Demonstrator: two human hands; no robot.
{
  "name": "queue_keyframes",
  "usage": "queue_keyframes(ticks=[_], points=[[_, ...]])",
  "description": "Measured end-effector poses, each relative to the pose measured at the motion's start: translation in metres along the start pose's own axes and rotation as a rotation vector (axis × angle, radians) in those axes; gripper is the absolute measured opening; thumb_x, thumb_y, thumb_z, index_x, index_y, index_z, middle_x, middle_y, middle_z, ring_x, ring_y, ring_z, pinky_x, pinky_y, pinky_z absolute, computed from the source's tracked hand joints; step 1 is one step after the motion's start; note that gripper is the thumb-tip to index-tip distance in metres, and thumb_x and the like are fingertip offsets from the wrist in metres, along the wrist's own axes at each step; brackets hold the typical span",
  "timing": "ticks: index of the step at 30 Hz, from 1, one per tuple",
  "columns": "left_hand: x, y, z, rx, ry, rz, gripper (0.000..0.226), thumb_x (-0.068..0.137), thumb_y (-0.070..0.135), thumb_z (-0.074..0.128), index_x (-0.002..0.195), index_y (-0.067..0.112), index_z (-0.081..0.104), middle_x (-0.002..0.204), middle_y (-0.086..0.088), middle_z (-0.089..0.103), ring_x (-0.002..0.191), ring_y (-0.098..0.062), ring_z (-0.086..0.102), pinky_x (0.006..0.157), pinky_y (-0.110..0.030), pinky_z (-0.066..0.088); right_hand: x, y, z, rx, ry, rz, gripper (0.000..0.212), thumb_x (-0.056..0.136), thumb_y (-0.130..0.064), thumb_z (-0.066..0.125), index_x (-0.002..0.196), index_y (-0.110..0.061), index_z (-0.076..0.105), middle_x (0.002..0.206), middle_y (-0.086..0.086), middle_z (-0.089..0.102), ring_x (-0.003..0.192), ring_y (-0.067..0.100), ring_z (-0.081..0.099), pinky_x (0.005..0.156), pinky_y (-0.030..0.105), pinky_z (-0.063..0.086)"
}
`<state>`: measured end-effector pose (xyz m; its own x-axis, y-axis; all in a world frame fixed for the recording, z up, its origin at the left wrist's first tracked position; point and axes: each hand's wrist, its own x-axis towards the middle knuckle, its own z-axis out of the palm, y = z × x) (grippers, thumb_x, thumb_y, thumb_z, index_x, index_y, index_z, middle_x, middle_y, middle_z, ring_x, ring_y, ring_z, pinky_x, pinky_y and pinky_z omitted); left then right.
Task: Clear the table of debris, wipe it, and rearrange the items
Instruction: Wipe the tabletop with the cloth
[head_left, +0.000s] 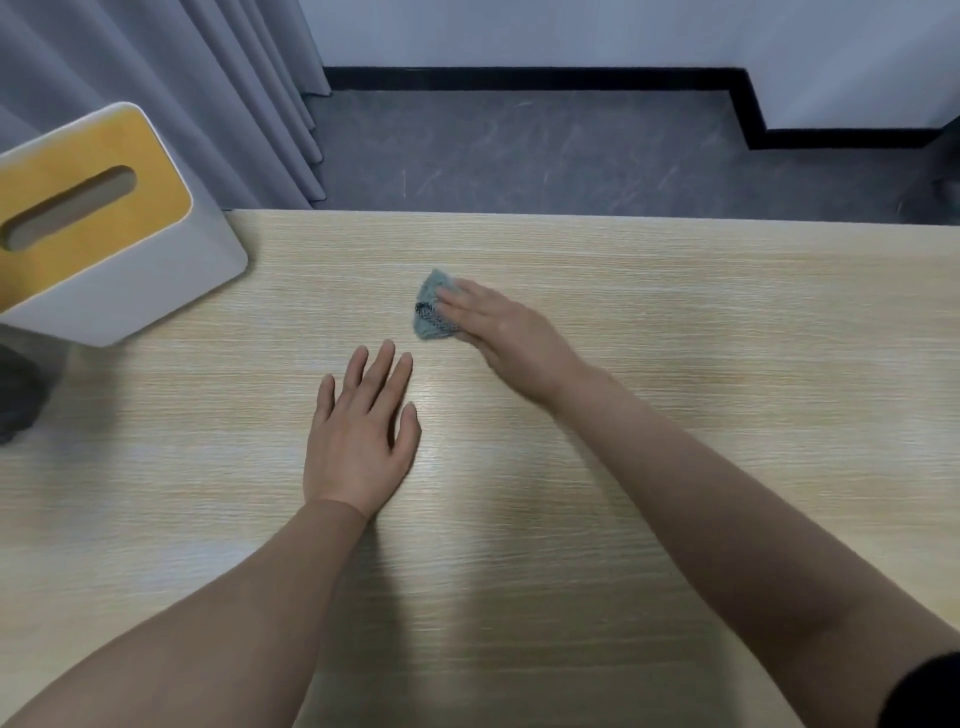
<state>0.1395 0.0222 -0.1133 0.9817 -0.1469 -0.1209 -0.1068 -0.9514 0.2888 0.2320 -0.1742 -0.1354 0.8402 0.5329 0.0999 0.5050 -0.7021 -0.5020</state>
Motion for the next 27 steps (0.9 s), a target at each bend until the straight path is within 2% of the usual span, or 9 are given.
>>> queue_keyframes(ticks=[3,5,7,10,12,14,19,22,27], points=[[0.0,-0.001,0.0,-0.004,-0.001,0.002,0.059,0.091,0.043,0.017,0.145,0.024,0.032,0.154,0.006,0.022,0.144,-0.014,0.009,0.117,-0.039,0.004,0.006,0.032,-0.019,-0.062,0.108,0.187,0.052,0.092,-0.001,0.05,0.139,-0.023,0.043,0.147,0.0,0.039,0.136,0.018,0.035,0.113,0.033,0.03],[-0.001,-0.001,0.0,-0.011,-0.003,0.002,0.06,0.091,0.043,0.016,0.146,0.024,0.031,0.155,0.007,0.021,0.145,-0.013,0.008,0.117,-0.038,0.003,0.011,0.046,-0.03,-0.047,0.252,0.469,0.05,0.093,-0.002,0.047,0.139,-0.019,0.042,0.147,0.002,0.039,0.135,0.02,0.036,0.11,0.035,0.033],[-0.001,-0.001,-0.001,-0.02,-0.007,0.005,0.06,0.091,0.043,0.015,0.146,0.025,0.031,0.155,0.007,0.021,0.145,-0.013,0.007,0.117,-0.038,0.002,0.018,0.038,-0.029,-0.035,0.345,0.618,0.042,0.097,-0.006,0.042,0.139,-0.01,0.042,0.146,0.006,0.04,0.135,0.022,0.036,0.111,0.034,0.031],[-0.001,-0.001,-0.001,-0.018,-0.008,0.012,0.06,0.091,0.043,0.015,0.146,0.025,0.03,0.155,0.007,0.02,0.145,-0.014,0.007,0.116,-0.037,0.001,0.024,-0.007,-0.006,0.075,0.259,0.516,0.042,0.1,-0.014,0.038,0.141,-0.01,0.038,0.15,0.005,0.034,0.14,0.019,0.026,0.11,0.014,0.01],[-0.001,-0.001,-0.002,-0.024,-0.002,0.02,0.061,0.09,0.043,0.015,0.146,0.024,0.031,0.155,0.007,0.02,0.145,-0.014,0.007,0.116,-0.037,0.001,0.02,-0.037,0.01,0.034,0.15,0.328,0.041,0.099,-0.013,0.042,0.14,-0.01,0.041,0.149,0.003,0.036,0.141,0.018,0.024,0.11,0.017,0.011],[-0.002,-0.002,-0.003,-0.05,0.012,0.034,0.062,0.09,0.043,0.015,0.145,0.022,0.033,0.155,0.007,0.023,0.145,-0.014,0.009,0.116,-0.037,0.002,0.017,-0.045,0.012,0.024,0.106,0.247,0.04,0.097,-0.01,0.045,0.137,-0.009,0.044,0.147,0.003,0.039,0.141,0.018,0.026,0.112,0.022,0.016],[-0.001,-0.008,-0.011,-0.202,0.002,0.051,0.055,0.093,0.041,0.026,0.14,0.018,0.042,0.151,0.006,0.031,0.144,-0.014,0.016,0.115,-0.033,0.005,0.017,-0.043,0.003,0.019,0.058,0.293,0.04,0.098,-0.013,0.044,0.138,-0.012,0.044,0.148,0.0,0.037,0.141,0.016,0.025,0.112,0.022,0.019],[0.0,-0.027,-0.019,-0.164,-0.027,0.051,0.048,0.098,0.031,0.039,0.144,0.017,0.036,0.154,0.004,0.026,0.144,-0.013,0.013,0.116,-0.031,0.004,0.02,-0.044,0.002,-0.004,0.05,0.313,0.04,0.099,-0.013,0.043,0.139,-0.013,0.042,0.149,0.0,0.035,0.141,0.015,0.024,0.113,0.022,0.017],[-0.001,-0.084,-0.035,0.019,-0.021,-0.086,0.059,0.096,0.042,0.019,0.15,0.018,0.018,0.158,0.004,0.01,0.145,-0.015,0.003,0.117,-0.035,0.002,0.045,-0.029,-0.002,-0.056,0.184,0.584,0.043,0.102,-0.018,0.034,0.144,-0.013,0.032,0.154,0.001,0.024,0.144,0.018,0.014,0.114,0.026,0.014]])
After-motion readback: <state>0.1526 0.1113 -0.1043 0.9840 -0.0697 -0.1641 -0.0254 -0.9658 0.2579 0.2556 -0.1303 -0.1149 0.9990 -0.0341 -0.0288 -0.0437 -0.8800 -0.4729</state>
